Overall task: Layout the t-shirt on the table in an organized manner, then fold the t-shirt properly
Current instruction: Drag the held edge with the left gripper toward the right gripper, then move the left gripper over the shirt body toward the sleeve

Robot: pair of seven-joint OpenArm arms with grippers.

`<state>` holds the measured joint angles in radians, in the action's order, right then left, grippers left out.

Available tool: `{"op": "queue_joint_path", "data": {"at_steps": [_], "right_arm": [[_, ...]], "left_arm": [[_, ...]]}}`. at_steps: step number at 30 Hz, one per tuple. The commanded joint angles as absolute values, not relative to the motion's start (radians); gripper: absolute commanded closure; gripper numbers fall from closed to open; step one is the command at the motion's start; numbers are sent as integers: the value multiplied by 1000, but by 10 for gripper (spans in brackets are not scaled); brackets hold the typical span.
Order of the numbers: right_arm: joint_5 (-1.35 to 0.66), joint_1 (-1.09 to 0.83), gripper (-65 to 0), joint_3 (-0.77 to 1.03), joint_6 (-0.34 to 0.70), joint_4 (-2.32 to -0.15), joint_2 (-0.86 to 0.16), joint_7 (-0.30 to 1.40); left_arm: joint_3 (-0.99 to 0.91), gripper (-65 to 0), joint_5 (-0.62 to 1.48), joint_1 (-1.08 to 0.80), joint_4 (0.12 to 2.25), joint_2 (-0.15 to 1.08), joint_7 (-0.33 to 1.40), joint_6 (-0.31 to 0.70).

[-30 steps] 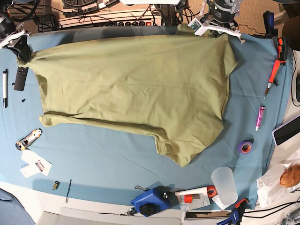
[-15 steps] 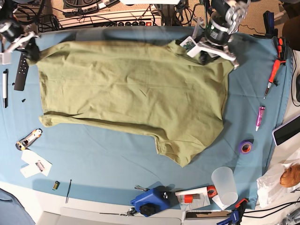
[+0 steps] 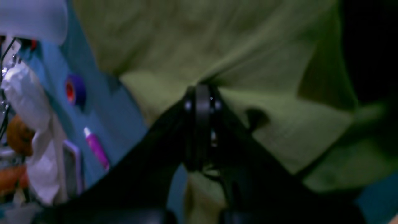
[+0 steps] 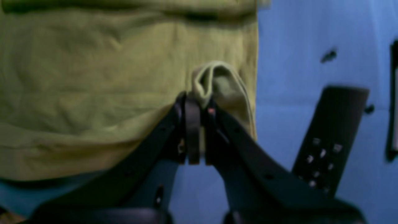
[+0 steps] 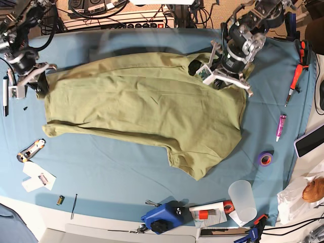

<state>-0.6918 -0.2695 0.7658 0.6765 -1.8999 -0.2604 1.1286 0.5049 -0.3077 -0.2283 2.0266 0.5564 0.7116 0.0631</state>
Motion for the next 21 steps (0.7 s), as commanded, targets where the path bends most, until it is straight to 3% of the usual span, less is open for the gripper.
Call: {"op": "queue_joint_path", "data": {"at_steps": [1, 8, 12, 16, 21], "right_arm": [[-670, -263, 0, 753, 660, -1916, -278, 1077], [-503, -227, 0, 604, 585, -1817, -277, 987], [-500, -150, 0, 582, 583, -1707, -277, 993], [-500, -115, 0, 582, 583, -1666, -277, 1004], [-496, -116, 0, 582, 583, -1666, -278, 999]], "left_arm": [[501, 0, -308, -208, 2022, 561, 693, 62], [501, 0, -244, -89, 1887, 515, 660, 79], [501, 0, -244, -44, 1866, 481, 704, 30], [501, -216, -277, -7, 1889, 453, 790, -89], [501, -228, -345, 23, 1942, 429, 909, -169]]}}
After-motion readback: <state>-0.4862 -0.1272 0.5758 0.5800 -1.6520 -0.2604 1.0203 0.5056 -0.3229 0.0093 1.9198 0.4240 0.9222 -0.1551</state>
